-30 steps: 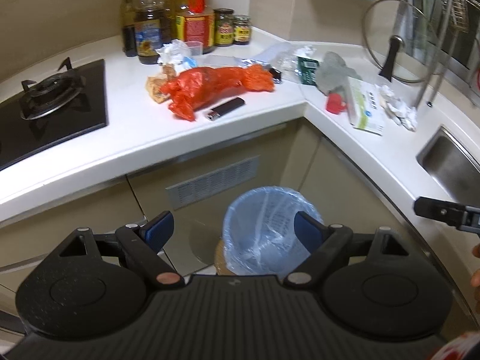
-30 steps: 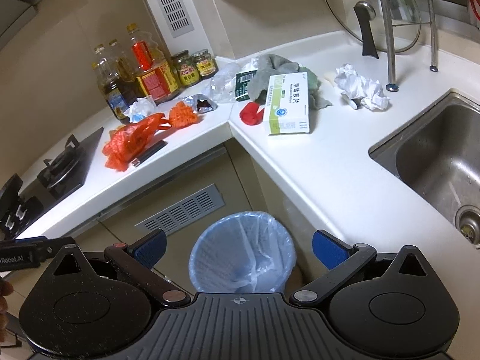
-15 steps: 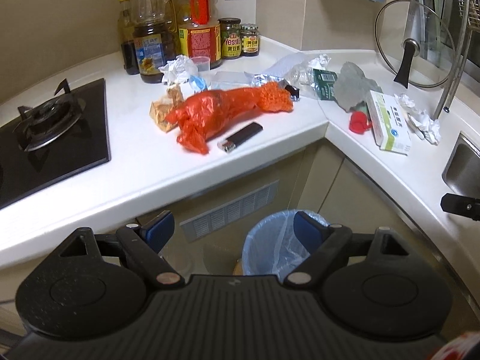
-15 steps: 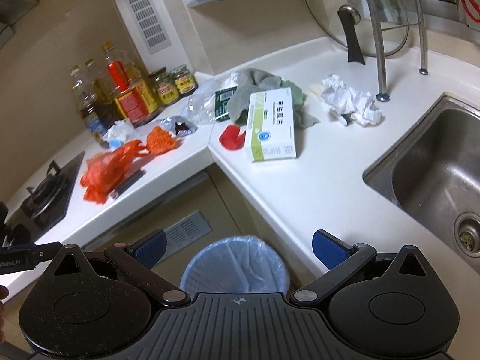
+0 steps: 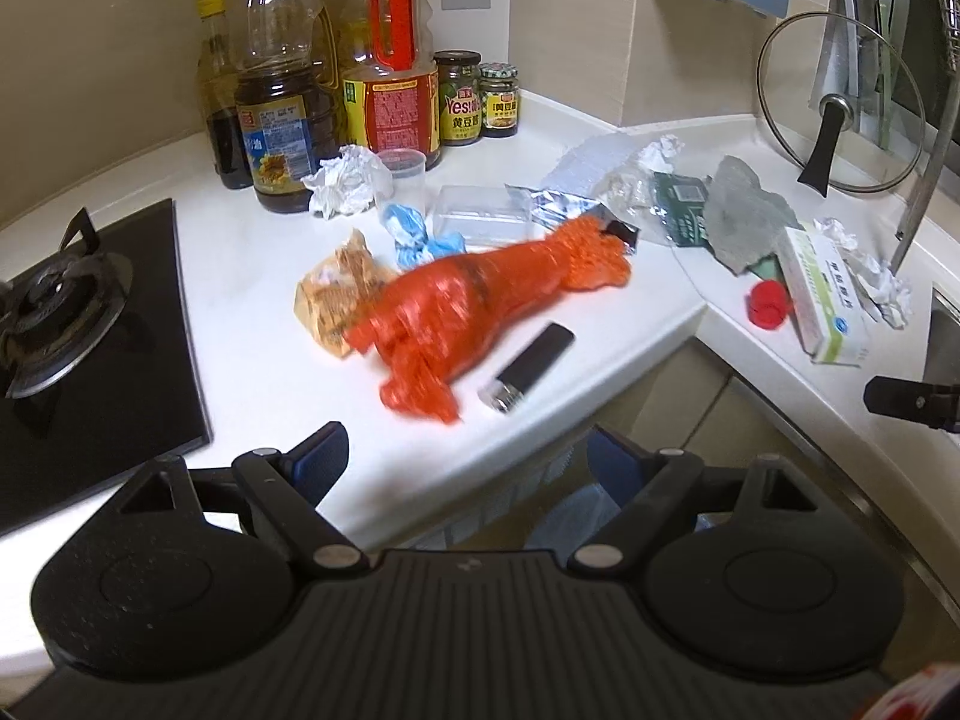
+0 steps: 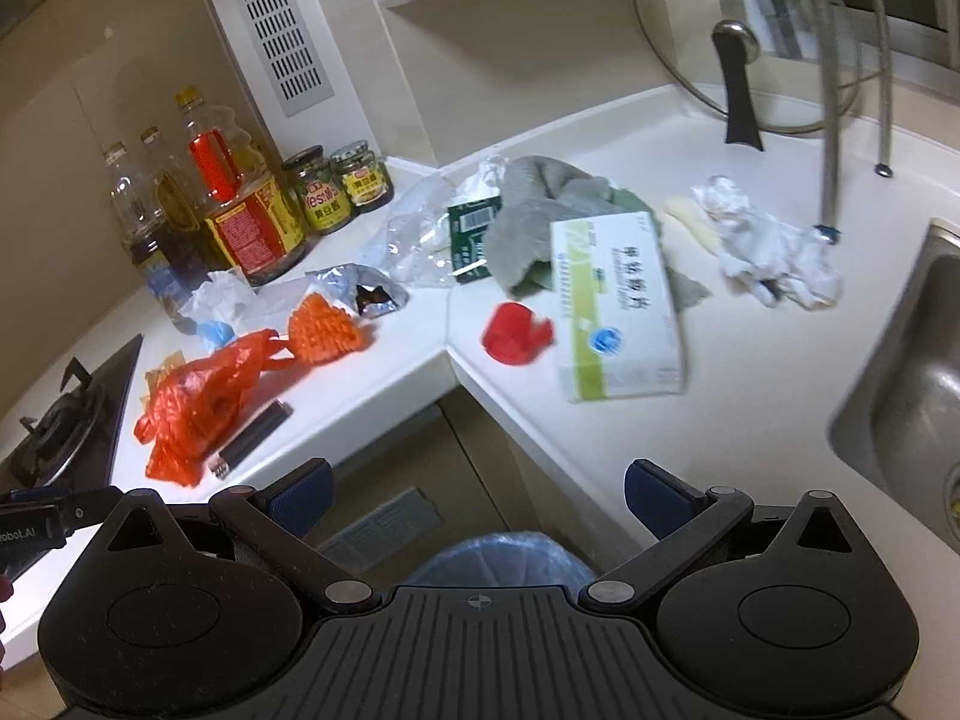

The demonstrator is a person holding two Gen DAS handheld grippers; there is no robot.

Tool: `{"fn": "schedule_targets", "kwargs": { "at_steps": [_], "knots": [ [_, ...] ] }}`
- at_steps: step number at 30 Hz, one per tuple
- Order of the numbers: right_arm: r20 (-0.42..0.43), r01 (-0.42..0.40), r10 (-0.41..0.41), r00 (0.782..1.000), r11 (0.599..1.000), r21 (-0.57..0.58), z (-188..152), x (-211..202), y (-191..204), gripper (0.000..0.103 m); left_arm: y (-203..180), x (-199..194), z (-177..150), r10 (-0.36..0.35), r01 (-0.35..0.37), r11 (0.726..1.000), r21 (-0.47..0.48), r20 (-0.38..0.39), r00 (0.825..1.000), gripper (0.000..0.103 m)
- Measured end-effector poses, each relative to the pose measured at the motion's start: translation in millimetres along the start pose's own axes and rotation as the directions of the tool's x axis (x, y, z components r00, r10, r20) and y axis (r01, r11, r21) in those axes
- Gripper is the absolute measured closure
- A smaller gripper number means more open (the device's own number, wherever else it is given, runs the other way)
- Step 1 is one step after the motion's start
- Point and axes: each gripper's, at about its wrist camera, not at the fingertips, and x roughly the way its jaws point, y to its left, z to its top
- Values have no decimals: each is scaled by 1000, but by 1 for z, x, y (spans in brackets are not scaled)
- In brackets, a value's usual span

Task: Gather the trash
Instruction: 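Reach the left tool toward the orange-red plastic bag on the counter, then close the left gripper on the orange-red plastic bag and lift it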

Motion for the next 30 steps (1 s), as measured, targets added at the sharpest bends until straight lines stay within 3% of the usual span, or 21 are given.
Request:
{"fn": "schedule_targets", "kwargs": {
  "at_steps": [7,14,19,30],
  "knots": [
    [-17,3,-3,1000,1000,8,12,37,24,0,23,21,21,3,-8,998,68,66,998,24],
    [-28,7,-7,1000,1000,29,20,67,41,0,21,49,36,-46,15,971,238,123,991,26],
    [-32,16,-14,999,999,51,24,80,47,0,11,78,43,-83,46,944,328,101,991,29],
    [-56,12,-8,998,996,83,23,91,50,0,9,113,49,-118,87,916,392,56,991,42]
  ]
}}
